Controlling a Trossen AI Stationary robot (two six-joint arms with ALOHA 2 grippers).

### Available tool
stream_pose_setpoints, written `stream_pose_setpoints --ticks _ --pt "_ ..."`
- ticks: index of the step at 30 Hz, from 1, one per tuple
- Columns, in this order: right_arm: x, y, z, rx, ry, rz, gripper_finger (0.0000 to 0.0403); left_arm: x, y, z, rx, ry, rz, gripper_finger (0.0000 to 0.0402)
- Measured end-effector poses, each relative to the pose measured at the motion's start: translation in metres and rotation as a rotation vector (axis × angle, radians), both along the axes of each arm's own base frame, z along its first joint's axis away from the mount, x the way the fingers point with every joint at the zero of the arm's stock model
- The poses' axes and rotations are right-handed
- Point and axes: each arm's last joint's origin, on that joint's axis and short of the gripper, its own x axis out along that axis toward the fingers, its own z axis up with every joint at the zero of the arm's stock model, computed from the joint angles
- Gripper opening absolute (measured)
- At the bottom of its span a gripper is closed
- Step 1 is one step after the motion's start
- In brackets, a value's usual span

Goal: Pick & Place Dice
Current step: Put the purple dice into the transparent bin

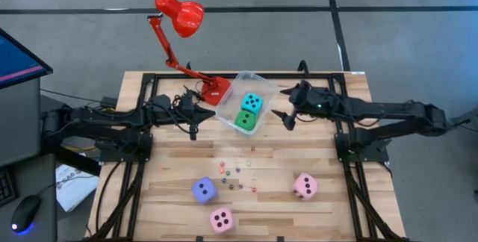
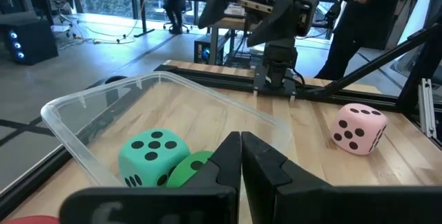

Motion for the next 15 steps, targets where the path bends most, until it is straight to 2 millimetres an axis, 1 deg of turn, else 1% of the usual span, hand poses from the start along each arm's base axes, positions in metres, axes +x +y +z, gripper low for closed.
stream_pose_setpoints --ticks 3,12,15 --pt "-0.01 0.002 -0.002 -0.017 -0.021 0.0 0.04 0.0 0.0 0.0 0.0 0.0 0.0 0.0001" --pt "-0.038 0.003 -0.008 -0.093 -0.056 -0.093 0.04 0.0 0.0 0.0 0.0 -0.001 0.0 0.0001" --pt "-0.047 0.005 -0.014 -0.099 -0.074 -0.105 0.04 0.0 0.0 0.0 0.0 -0.001 0.0 0.0001"
